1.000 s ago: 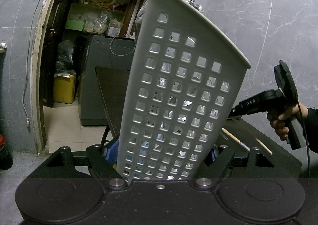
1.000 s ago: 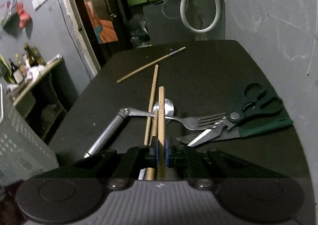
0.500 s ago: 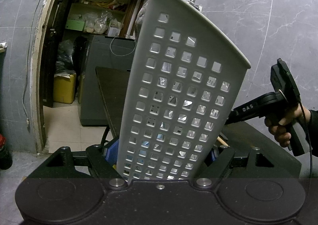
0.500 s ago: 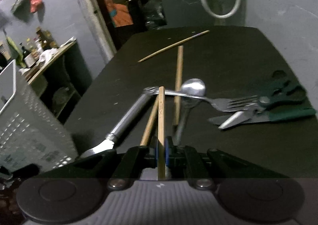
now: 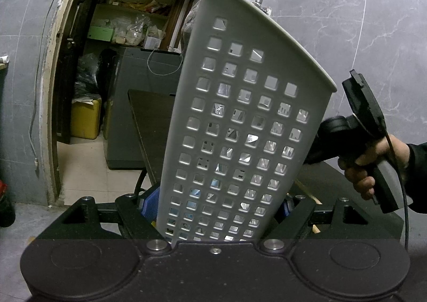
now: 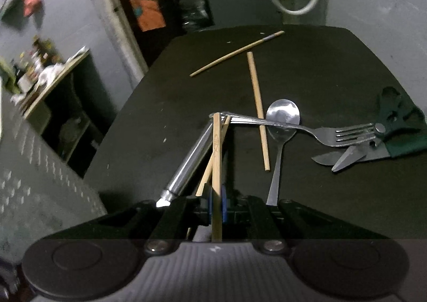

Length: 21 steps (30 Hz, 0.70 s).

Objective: Organize utensils
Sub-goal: 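Close the right tool on the second wooden chopstick beside the first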

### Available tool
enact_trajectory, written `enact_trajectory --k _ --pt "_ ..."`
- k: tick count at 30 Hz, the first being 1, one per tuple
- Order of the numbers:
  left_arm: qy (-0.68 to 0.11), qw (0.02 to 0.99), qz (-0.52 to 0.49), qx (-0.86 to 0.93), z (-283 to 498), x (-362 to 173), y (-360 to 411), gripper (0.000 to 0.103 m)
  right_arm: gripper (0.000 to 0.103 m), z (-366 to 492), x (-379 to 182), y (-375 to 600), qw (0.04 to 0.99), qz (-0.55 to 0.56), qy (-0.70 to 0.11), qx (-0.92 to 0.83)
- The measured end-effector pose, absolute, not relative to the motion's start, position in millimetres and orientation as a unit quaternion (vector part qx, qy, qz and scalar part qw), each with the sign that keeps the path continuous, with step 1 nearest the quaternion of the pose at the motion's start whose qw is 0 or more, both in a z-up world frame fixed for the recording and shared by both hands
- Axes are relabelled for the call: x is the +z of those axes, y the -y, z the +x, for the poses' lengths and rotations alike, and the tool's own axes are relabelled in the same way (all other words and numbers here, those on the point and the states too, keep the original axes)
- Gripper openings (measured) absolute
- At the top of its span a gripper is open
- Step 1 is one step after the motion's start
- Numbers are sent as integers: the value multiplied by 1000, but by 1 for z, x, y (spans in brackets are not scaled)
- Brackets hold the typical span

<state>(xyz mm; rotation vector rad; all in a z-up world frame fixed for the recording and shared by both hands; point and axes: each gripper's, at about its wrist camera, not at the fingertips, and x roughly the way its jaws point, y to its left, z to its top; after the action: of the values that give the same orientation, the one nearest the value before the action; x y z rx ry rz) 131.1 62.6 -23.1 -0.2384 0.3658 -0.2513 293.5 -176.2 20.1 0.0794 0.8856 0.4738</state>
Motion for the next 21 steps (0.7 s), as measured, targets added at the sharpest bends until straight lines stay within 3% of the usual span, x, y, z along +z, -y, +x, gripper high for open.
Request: enact_trajectory --k 7,9,11,16,21 --pt "-180 968 -121 -127 132 -25 -62 81 9 302 17 177 876 65 -432 204" --pt "-180 968 -120 -126 132 -25 -63 81 17 303 17 180 874 74 -436 202" --pt "-180 968 -121 -127 132 -25 -62 81 31 302 20 182 874 76 -437 201" --pt "-179 968 -123 -128 134 -26 -62 81 42 293 27 176 873 48 -436 212" --pt "-179 968 -123 -128 134 -27 -63 81 45 283 28 154 873 -20 -437 214"
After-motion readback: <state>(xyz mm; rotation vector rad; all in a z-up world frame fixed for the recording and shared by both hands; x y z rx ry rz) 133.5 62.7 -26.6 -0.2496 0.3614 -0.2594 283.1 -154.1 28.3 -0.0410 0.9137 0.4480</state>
